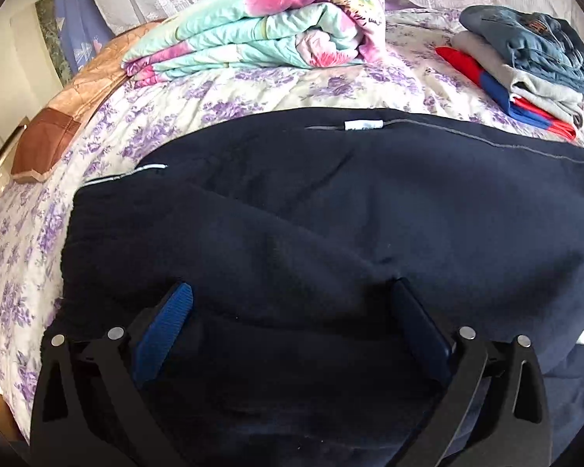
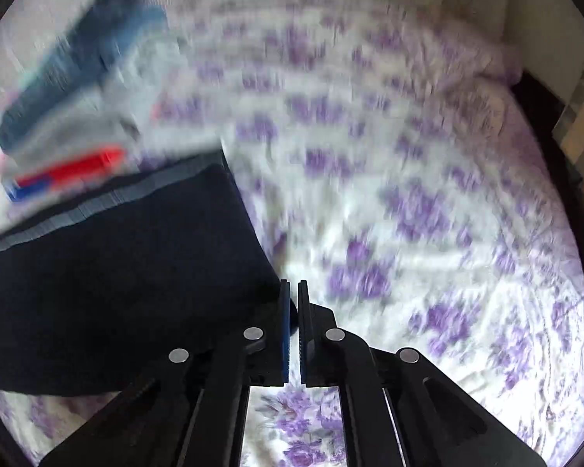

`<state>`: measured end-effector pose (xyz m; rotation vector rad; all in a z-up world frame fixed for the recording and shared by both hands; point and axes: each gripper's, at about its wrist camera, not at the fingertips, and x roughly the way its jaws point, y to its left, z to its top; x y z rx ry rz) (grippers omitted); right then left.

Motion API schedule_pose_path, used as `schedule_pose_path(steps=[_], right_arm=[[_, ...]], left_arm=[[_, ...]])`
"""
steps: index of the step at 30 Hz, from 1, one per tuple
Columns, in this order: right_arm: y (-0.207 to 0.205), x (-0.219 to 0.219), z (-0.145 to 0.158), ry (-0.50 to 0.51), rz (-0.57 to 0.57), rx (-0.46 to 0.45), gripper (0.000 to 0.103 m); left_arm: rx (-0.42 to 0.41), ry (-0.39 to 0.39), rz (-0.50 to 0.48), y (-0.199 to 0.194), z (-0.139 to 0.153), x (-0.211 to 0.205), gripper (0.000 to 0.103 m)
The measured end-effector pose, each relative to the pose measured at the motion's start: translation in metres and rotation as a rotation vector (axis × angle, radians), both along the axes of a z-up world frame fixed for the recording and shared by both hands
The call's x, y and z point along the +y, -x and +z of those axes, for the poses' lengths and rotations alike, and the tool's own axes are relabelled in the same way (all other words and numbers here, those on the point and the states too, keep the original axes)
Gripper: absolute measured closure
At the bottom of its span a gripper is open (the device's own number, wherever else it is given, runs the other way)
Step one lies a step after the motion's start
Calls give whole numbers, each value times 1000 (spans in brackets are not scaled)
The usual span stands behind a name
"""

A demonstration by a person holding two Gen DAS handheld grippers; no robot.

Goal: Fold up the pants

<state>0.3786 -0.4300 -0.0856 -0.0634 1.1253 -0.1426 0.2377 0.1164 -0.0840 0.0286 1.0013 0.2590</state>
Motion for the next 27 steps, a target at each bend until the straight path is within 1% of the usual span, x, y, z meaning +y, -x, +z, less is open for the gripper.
schedule_pose_path(steps=[1,2,3,4,5,6,7,8,9,10,11,13,14,15,16,17,18,19,20,21,22,23,24,25,26,27], right_arm=[[0,4,-2,42,13,-17,99],[1,11,5,87,21,-38,99],[4,13,15,69,1,-74,99],[9,13,28,36,-20,-118,99],[17,17,46,1,-28,-176,98],[25,21,58,-10,-26,-218,94],[34,30,71,-29,-5,-253,90],[41,39,78,-58,26,-265,75],[50,55,86,-118,89,-273,65],[56,71,88,-149,145,-272,63],[60,93,88,-163,218,-252,63],[61,124,78,-182,292,-203,63],[56,138,62,-158,300,-147,64],[50,148,41,-126,284,-77,64],[41,151,16,-112,259,20,64],[38,150,-1,-131,240,49,62],[40,152,5,-118,245,-12,62],[38,156,7,-106,244,10,62],[37,158,15,-117,233,7,62],[41,162,33,-173,256,-40,62],[48,170,55,-231,317,-109,61],[51,175,69,-255,366,-154,53],[55,189,90,-280,433,-209,31],[56,201,105,-304,492,-249,19],[56,215,116,-327,550,-274,6],[51,235,124,-336,616,-286,6]], left_arm=[[7,-6,-1,-1,0,-1,4],[12,-16,-5,-1,3,-2,4],[6,-20,-10,1,7,-2,4],[-20,-21,-10,7,15,-1,5],[-67,-18,-9,20,26,3,5],[-112,-17,-2,34,38,9,5],[-148,-8,10,49,51,19,5],[-164,-1,20,59,57,26,5],[-166,3,45,73,64,41,5],[-152,4,66,80,65,52,5],[-122,12,91,88,62,66,5],[-36,1,118,94,44,83,5],[43,-19,133,95,23,91,4],[94,-9,140,97,5,96,4],[83,21,140,103,-3,101,4],[50,20,142,110,-2,102,4],[59,5,139,113,1,100,4],[60,-7,140,116,7,99,5],[22,12,122,123,23,100,7],[-22,17,105,128,35,100,7],[-73,-7,98,132,50,101,6],[-134,-60,106,131,70,106,6],[-175,-81,111,128,84,112,4],[-199,-88,119,120,94,120,4],[-204,-74,133,103,101,134,4],[-184,-42,136,85,101,147,4]])
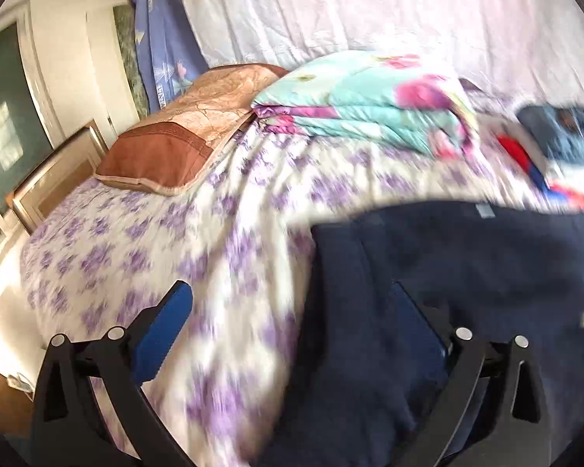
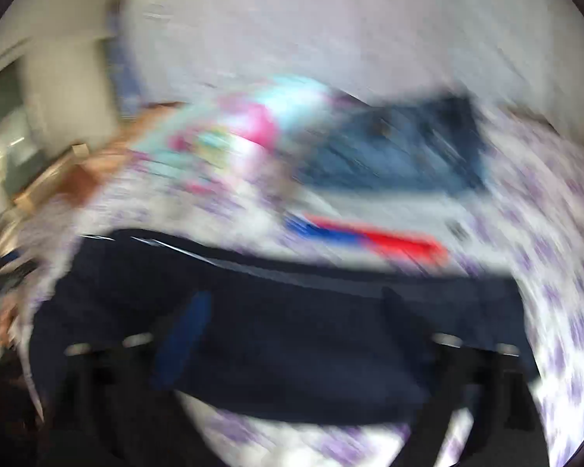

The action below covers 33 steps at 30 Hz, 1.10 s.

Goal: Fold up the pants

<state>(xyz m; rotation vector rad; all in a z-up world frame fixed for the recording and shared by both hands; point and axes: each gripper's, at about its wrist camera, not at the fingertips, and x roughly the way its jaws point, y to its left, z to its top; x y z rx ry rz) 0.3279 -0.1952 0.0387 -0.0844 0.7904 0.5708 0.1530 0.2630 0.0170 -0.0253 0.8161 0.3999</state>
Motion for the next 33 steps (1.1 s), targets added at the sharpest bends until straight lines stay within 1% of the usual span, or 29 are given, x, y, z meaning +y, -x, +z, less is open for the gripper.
schedule_pose_path(steps=[1,3,4,5,7,8,10,11,12,13,14,15,16,17,18,19,20,21,22,24,26,28,29,31,33], right_arm=[[-5,20,3,16,49,-7,6],[-21,56,0,52,105,5,6],[-29,70,-7,68,122,26,6],[-41,86,-19,96,135,50,6],[-55,110,-39,156,163,73,6],[-63,121,-53,202,184,77,6],[-74,136,-74,266,220,96,7],[-75,143,-83,297,235,104,9],[-77,149,-90,316,238,108,14],[-84,152,-98,331,246,131,17],[-89,154,-111,359,253,167,28],[-92,153,-121,376,260,202,49],[-93,154,-129,371,282,254,53],[-91,153,-128,351,292,242,75],[-89,154,-124,330,315,240,91],[-85,152,-116,314,321,223,93],[-81,150,-108,301,319,196,95],[-76,145,-97,280,319,171,96],[-70,140,-85,251,318,147,96],[-57,129,-63,200,326,106,96],[-38,120,-42,175,338,54,96],[-4,106,-17,150,346,-20,96],[13,99,-5,133,349,-49,96],[61,82,17,106,378,-116,96],[116,66,30,89,413,-161,97]], left_arm=[[21,29,0,-14,-4,10,4],[105,123,-4,-51,-27,35,5],[125,163,-5,-58,-36,39,6],[136,229,-16,-67,-46,46,6],[139,292,-52,-76,-58,40,6],[146,281,-79,-83,-62,33,6],[196,242,-106,-99,-74,23,6],[218,245,-109,-104,-81,22,5],[245,256,-104,-111,-89,22,5],[266,264,-100,-115,-95,24,4],[295,263,-95,-120,-104,25,4],[293,262,-94,-122,-106,26,4],[283,259,-96,-122,-105,25,5],[280,262,-103,-121,-103,25,16],[273,266,-111,-119,-99,24,24],[265,270,-118,-118,-94,24,40],[251,288,-124,-113,-87,25,49],[237,315,-128,-108,-80,27,50],[220,323,-126,-103,-73,28,51],[187,314,-132,-94,-57,23,51],[151,301,-141,-82,-37,18,52],[108,301,-153,-62,-17,14,52],[72,290,-173,-42,-1,7,52],[38,274,-198,-16,13,-3,52],[13,262,-224,23,21,-13,52]])
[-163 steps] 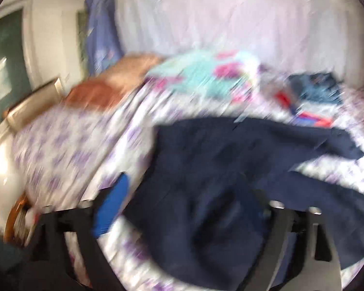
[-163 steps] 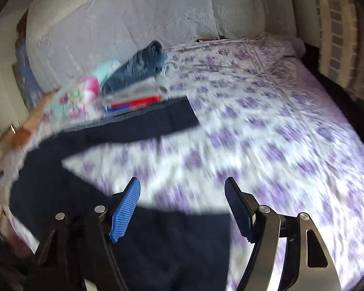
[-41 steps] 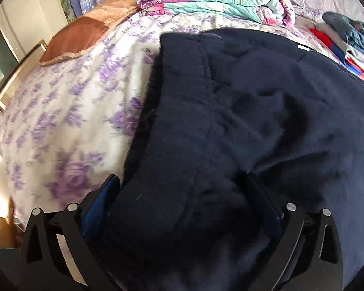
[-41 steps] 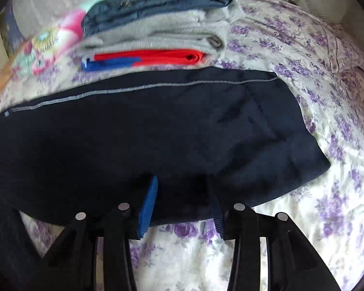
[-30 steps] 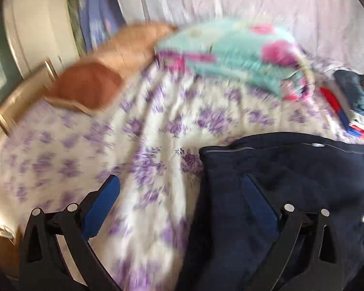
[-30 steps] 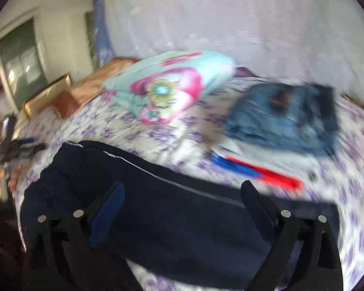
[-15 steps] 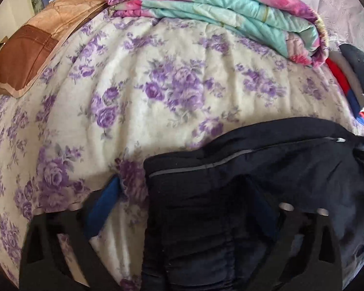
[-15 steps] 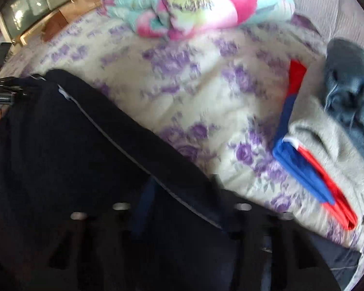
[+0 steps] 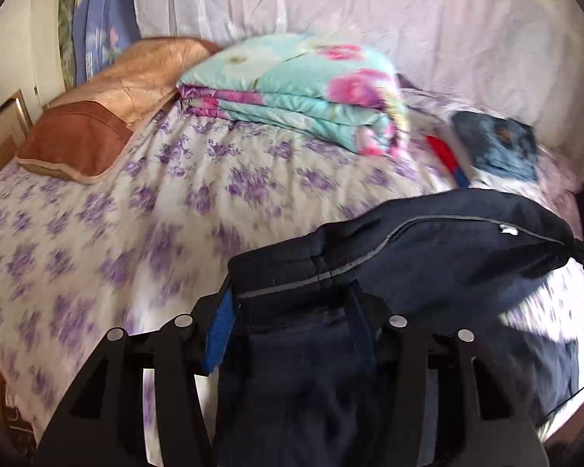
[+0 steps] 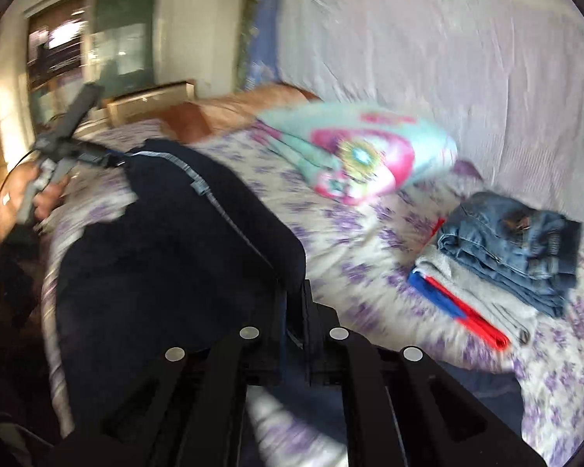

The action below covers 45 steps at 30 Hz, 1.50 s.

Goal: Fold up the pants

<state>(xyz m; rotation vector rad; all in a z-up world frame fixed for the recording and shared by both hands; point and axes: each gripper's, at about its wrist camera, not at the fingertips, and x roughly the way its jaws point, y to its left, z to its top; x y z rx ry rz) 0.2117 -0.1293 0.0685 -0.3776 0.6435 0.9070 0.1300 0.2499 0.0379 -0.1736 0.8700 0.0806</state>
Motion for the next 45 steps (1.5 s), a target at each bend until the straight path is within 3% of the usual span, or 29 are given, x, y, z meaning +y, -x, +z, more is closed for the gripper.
schedule_pose_path(steps=[4,8,12,14,21,23,28,32,34,36,38,40,41,42,44,45], right_arm=[[95,-21,-22,-17,55,52,97],[152,-23,-97,86,13,145,97],[160,-30,-111,34,-53,147,97],[160,-32,-107,0,-73,139,97],[162,-29,-118,8,-98,118,97],[166,-30,-119,5,-103,115,97],[166,-29,-119,2,-104,117,97],[168,-28,-119,6,-110,115,97],[167,-29,-119,3,-112,119,97],[167,-29,-119,-1,-115,121,97],[168,-29,-119,-2,-119,120,97],[168,-30,-119,-8,-121,123,97],[167,-30,-119,-11,-122,126,97],[167,-30,-119,-13,-122,130,97],[166,-30,-119,-16,-123,127,97],[167,-30,-118,-16,-124,123,97]], left_arm=[[48,18,9,69,-23,-17,52],[109,24,23,120,-68,-32,53],[136,173,43,129,-92,-28,50],[110,225,65,131,-89,-27,39],[100,322,81,138,-66,-19,36],[92,337,108,142,-63,-8,29],[120,483,166,131,-75,11,28],[46,425,130,125,-51,-5,26],[60,400,133,118,-53,-11,21],[129,396,167,109,-69,-9,21],[181,485,181,109,-87,-1,27],[163,484,192,114,-89,-1,30],[137,483,190,117,-85,-3,42],[120,476,201,118,-81,-4,47],[86,478,219,119,-75,-3,78],[73,484,216,118,-72,-2,79]])
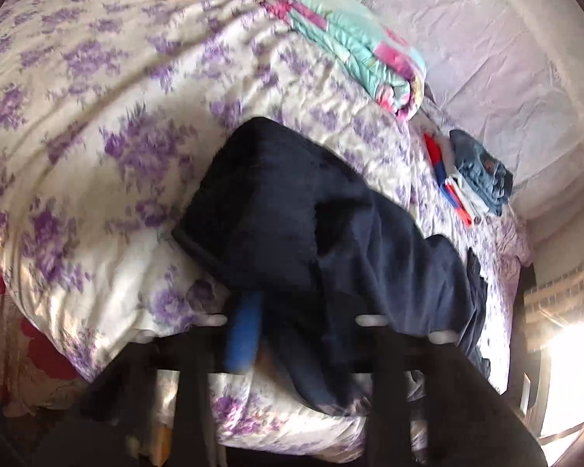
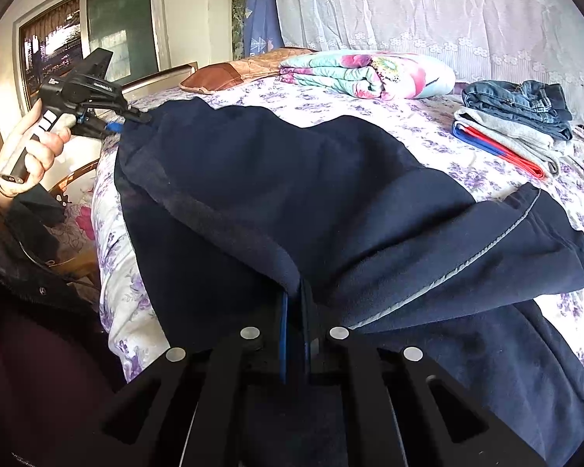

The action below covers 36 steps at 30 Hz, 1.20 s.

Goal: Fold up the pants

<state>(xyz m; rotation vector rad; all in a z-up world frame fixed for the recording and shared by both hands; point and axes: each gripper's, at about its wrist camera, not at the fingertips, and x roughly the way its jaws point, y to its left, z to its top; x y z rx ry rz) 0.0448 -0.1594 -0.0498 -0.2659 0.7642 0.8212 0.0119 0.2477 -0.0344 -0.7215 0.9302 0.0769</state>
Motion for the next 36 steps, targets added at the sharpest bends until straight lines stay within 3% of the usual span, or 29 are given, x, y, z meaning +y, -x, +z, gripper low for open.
schedule_pose_path(steps=[3,6,8,15,20,22,24,26,29,31,33,36], right_arm=[[1,0,1,-2,-5,-5,97],[2,-1,0,-3,-10,-3,97],[2,-1,1,0,-10,-4,97],[0,0,-1,-3,-10,8,97],[0,-1,-1,-5,-14,8,97],[0,0,-1,-9,-16,7,97],[0,-1,0,-17,-21,8,97],[1,-2,6,-45,-28,8,97],[13,1,31,-112,7,-8,97],[25,9,43,-107,56,-39,97],[26,18,31,-50,65,-17,97],[22,31,-11,69,56,44,95]], left_arm=[[0,-43,-11,-1,5,-5,80],[66,-55,0,-2,-1,-6,77],[85,-45,10,3,-4,-2,68],[36,-79,-5,4,5,0,66],[-10,-183,-42,-8,16,-14,73],[40,-167,-45,-18,-1,-11,76],[64,-101,-22,-21,-17,0,78],[20,-80,-6,-17,-12,6,82],[-66,-132,20,-6,21,10,83],[-76,-151,35,-1,29,12,83],[-16,-166,33,0,13,15,83],[80,-170,30,-1,-30,17,83]])
